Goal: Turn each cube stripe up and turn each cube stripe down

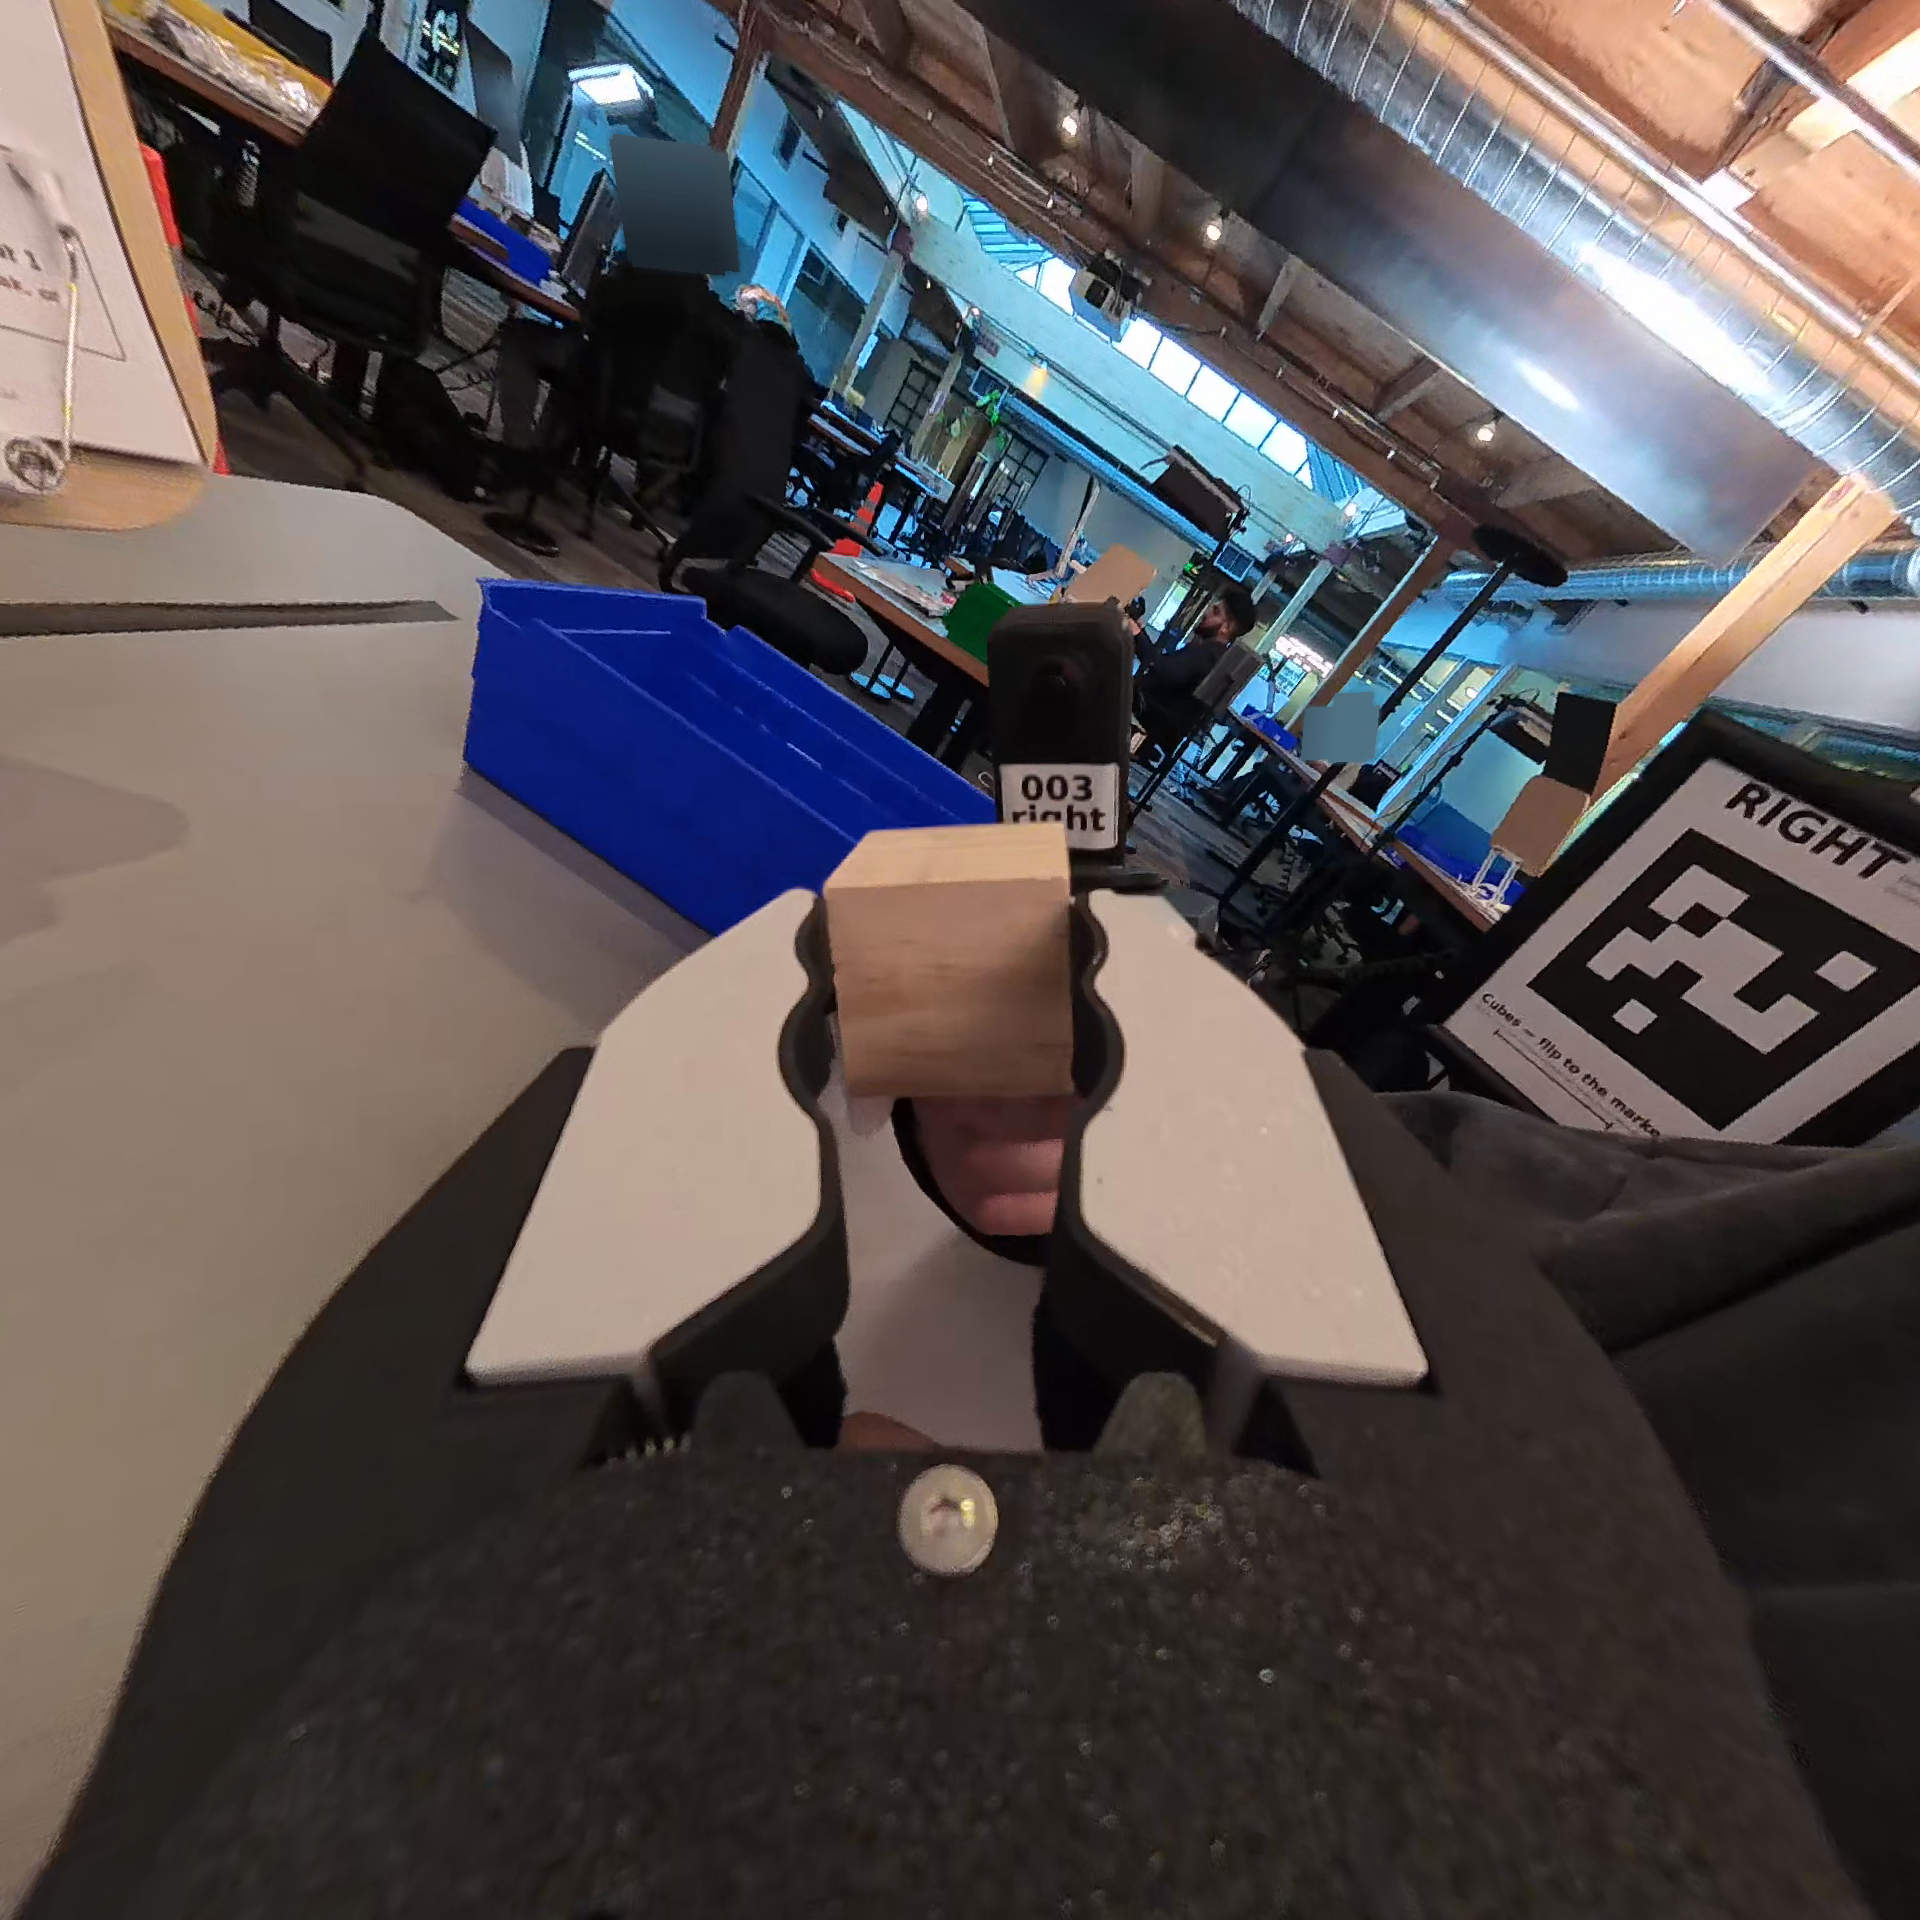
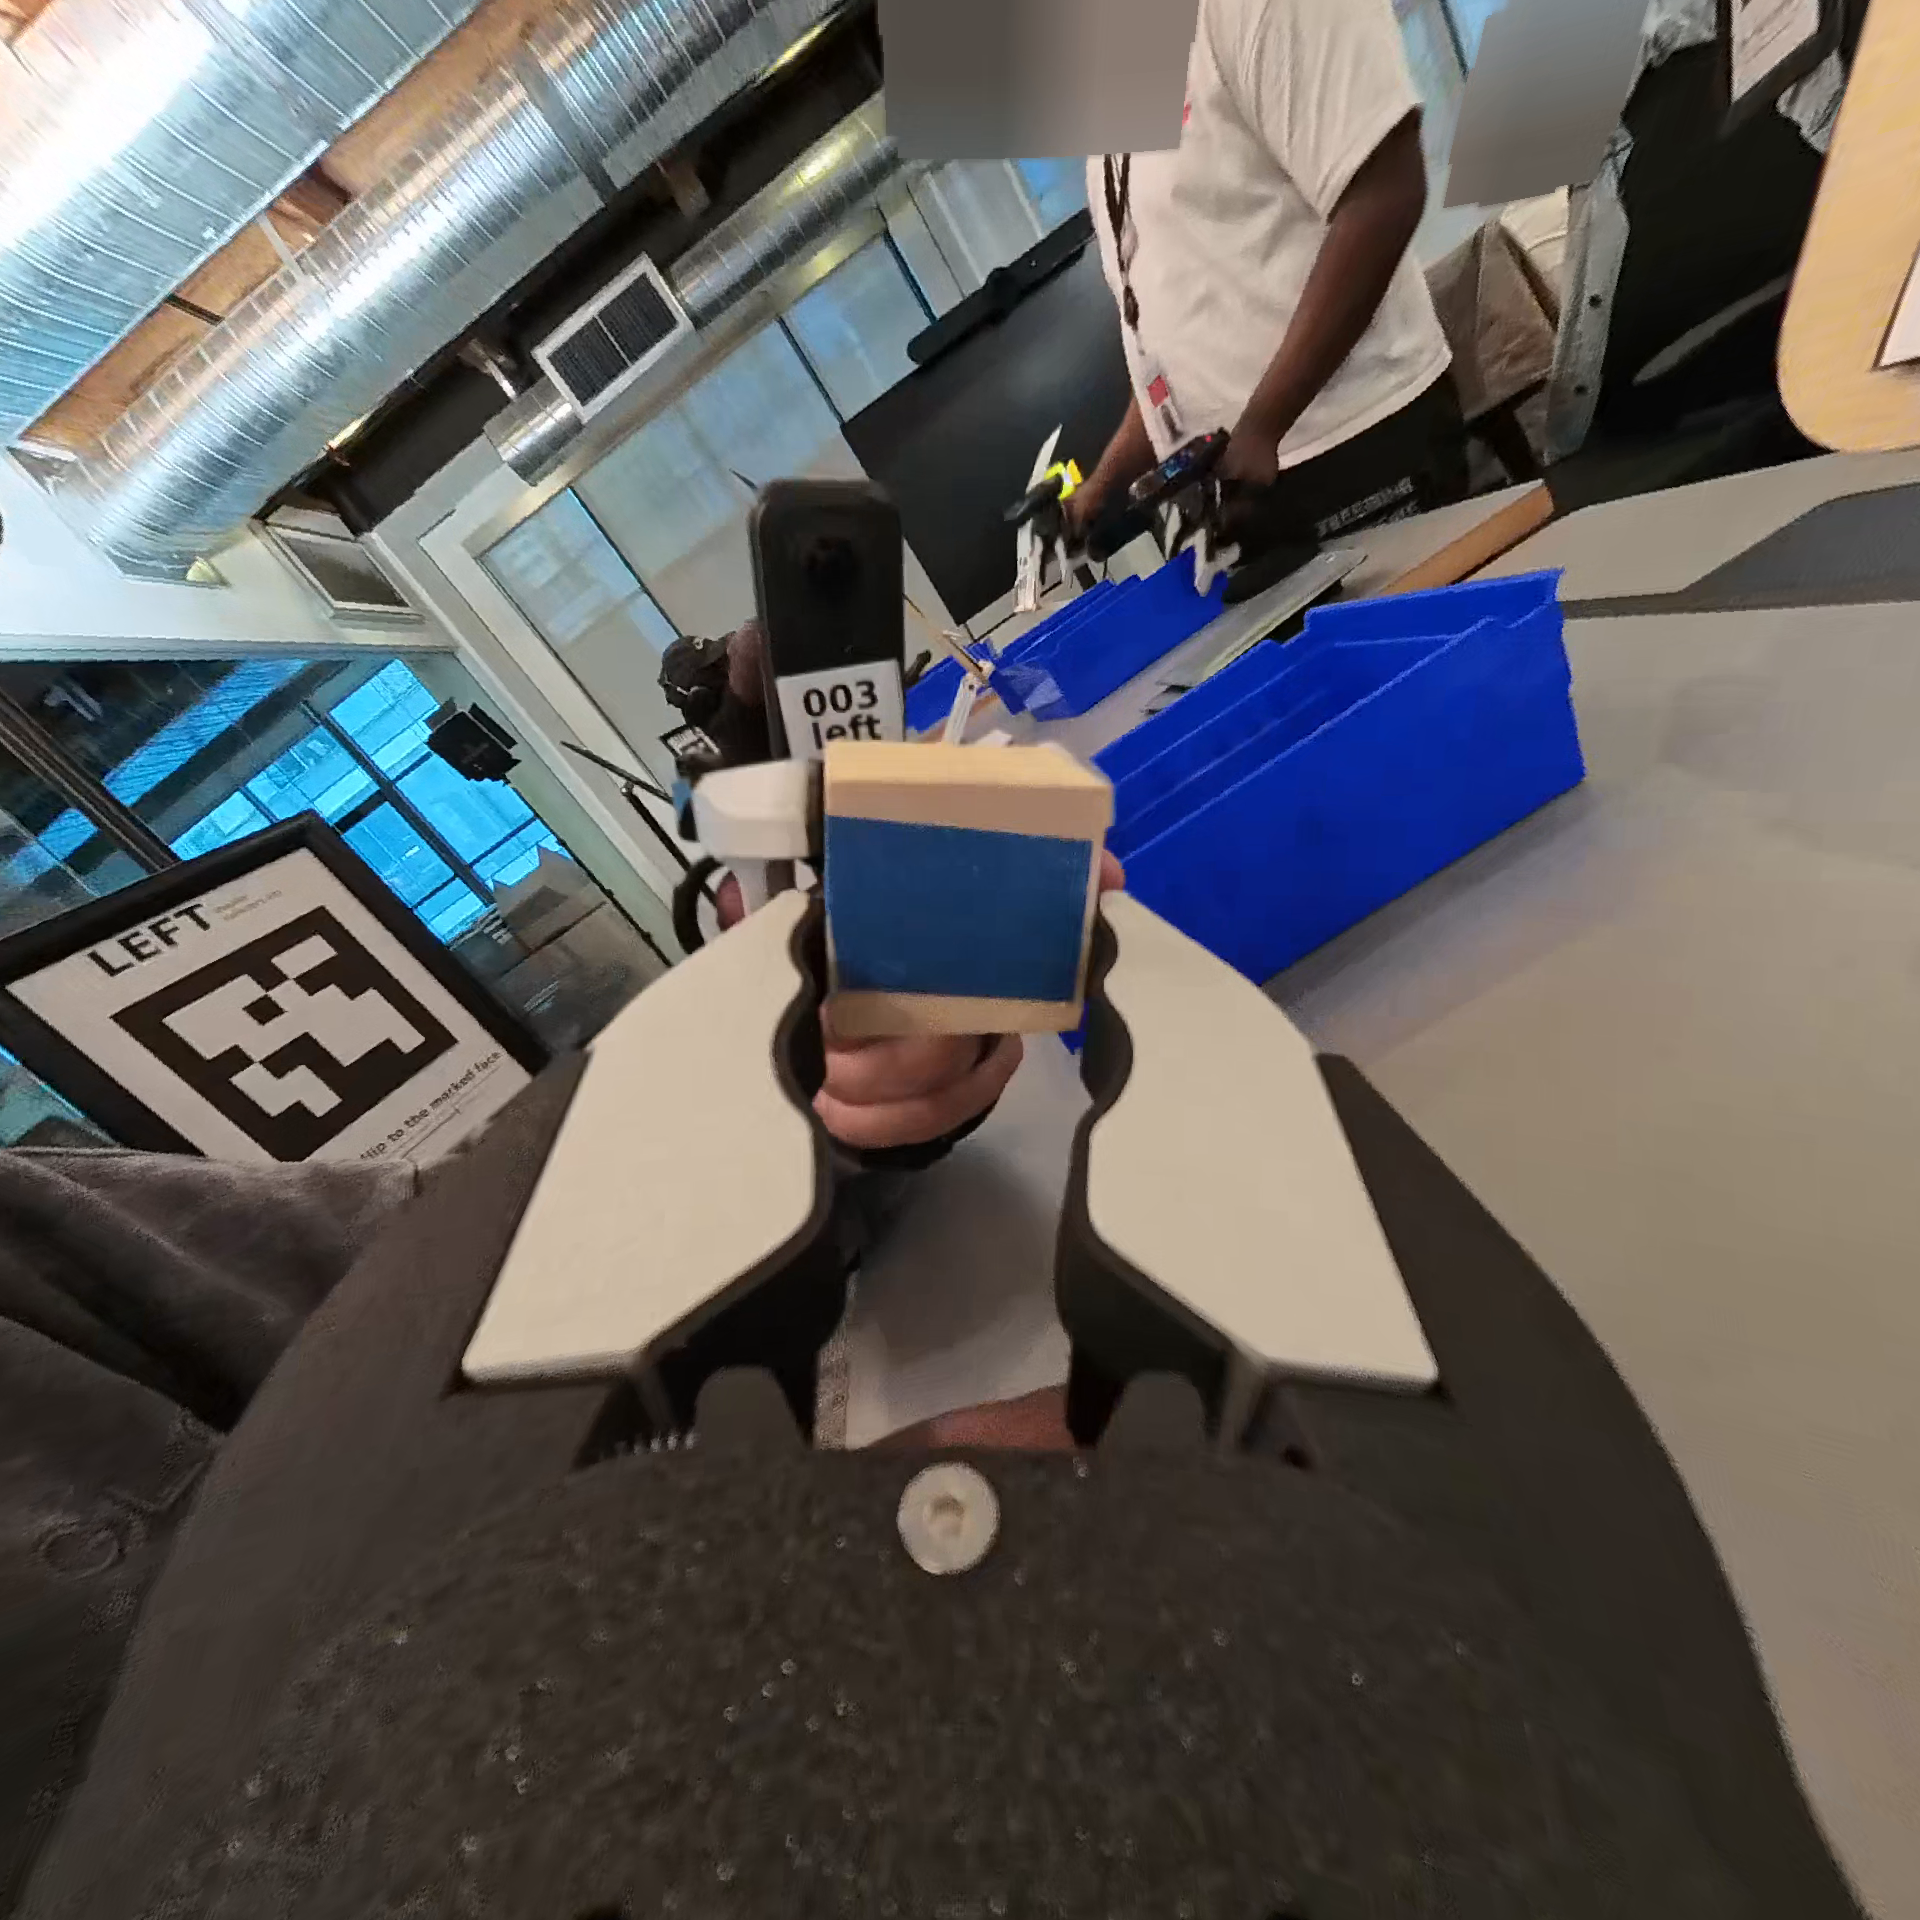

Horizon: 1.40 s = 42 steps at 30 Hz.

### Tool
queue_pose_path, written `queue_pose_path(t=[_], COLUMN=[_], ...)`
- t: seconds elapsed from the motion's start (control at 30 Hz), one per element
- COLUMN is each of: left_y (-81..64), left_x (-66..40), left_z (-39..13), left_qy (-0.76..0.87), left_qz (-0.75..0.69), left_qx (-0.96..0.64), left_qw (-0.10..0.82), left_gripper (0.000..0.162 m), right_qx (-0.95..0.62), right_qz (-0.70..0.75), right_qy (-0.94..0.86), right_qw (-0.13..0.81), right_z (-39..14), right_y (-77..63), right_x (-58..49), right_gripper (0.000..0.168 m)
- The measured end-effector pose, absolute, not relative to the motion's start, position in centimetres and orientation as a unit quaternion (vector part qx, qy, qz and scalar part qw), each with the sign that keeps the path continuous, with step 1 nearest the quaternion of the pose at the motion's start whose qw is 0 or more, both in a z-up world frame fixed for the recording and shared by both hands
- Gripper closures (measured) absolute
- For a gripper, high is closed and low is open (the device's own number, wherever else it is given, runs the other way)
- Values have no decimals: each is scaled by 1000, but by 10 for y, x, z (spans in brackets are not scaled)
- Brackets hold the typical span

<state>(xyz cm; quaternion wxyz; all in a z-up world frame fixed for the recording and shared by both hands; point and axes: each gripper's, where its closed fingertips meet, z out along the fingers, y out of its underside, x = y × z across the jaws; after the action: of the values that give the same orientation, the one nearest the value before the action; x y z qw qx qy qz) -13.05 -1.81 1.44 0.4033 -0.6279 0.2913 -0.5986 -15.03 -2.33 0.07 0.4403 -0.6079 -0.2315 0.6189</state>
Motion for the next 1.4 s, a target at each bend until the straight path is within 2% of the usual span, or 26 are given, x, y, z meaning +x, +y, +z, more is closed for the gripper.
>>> queue_pose_path(t=[0.1,0.13,0.17,0.2,0.3,0.4,0.47,0.6,0.7,0.77,0.83,0.93,1.03,1.2,1.4], left_y=[-16,-16,-14,-12,-6,-30,-42,-54,-57,-55,-59,-65,-65,-65,-68], left_x=[-132,-137,-145,-156,-195,-210,-212,-203,-201,-204,-202,-197,-198,-197,-194], left_z=[4,5,6,1,-44,-100,-122,-113,-109,-112,-116,-117,-119,-127,-133], left_qy=[281,274,262,249,182,174,195,237,275,283,294,297,296,290,286], left_qz=[-584,-577,-562,-530,-404,-347,-314,-312,-286,-252,-247,-265,-262,-281,-303], left_qx=[-650,-652,-659,-680,-771,-807,-816,-798,-787,-789,-790,-791,-795,-805,-813], left_qw=[396,409,426,441,458,445,445,457,473,484,479,465,461,434,408], left_gripper=[119,109,93,87,89,91,98,101,103,107,108,108,108,108,107], right_qx=[-617,-624,-627,-626,-631,-641,-655,-692,-754,-814,-869,-926,-949,-966,-973], right_qz=[618,614,613,618,615,597,563,405,209,95,34,-5,-14,-14,-21], right_qy=[-225,-222,-217,-210,-200,-196,-208,-211,-126,-87,-50,-13,3,12,6], right_qw=[433,430,428,427,428,440,458,559,610,567,490,377,314,257,230], right_z=[-8,-12,-15,-15,-18,-19,-17,25,47,26,-19,-92,-137,-169,-179], right_y=[-21,-19,-17,-17,-13,-10,-8,14,57,91,126,157,169,173,171], right_x=[-146,-144,-142,-138,-127,-119,-111,-47,56,123,174,219,233,231,234], right_gripper=[122,122,122,122,122,123,122,122,122,122,122,121,122,122,120])
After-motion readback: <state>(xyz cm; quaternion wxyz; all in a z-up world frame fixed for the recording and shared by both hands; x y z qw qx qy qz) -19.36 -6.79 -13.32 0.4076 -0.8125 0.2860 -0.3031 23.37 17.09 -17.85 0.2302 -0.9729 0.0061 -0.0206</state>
